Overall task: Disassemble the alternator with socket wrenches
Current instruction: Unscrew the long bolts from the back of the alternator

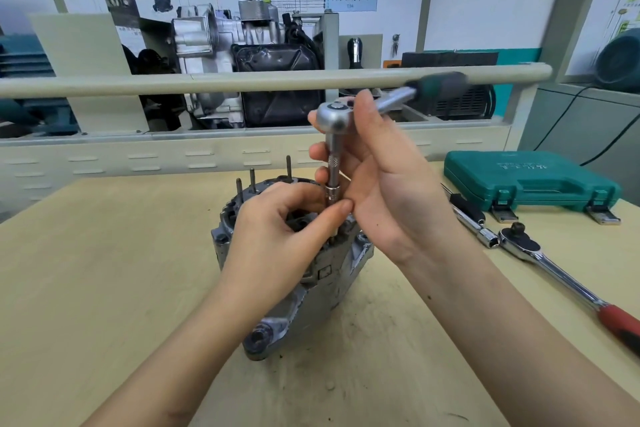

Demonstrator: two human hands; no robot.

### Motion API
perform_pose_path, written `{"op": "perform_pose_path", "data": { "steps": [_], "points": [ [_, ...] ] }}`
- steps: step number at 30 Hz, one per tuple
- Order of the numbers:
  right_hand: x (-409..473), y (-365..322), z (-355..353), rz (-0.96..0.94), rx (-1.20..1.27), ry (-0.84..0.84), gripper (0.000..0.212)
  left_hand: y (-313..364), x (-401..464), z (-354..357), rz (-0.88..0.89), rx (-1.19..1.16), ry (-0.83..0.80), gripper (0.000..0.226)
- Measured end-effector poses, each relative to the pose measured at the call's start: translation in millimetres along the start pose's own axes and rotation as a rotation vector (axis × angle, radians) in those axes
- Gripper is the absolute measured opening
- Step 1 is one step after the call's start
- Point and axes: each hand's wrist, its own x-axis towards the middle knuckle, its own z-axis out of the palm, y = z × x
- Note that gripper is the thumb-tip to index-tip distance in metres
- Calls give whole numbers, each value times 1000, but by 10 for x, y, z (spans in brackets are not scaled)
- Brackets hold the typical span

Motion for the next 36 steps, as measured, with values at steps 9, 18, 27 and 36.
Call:
{"op": "perform_pose_path", "data": {
  "steps": [9,18,27,36],
  "points": [
    [3,-16,15,50,25,24,58,-11,-1,34,65,60,30,3],
    [-10,-6,27,11,27,77,61,-1,-35,85,104,57,136,13],
    [-2,-23,28,35,29,42,44,-17,-46,79,143,89,83,16],
    [-10,-29,22,21,33,66,49,-18,-44,93,119,85,139,19]
  ]
}}
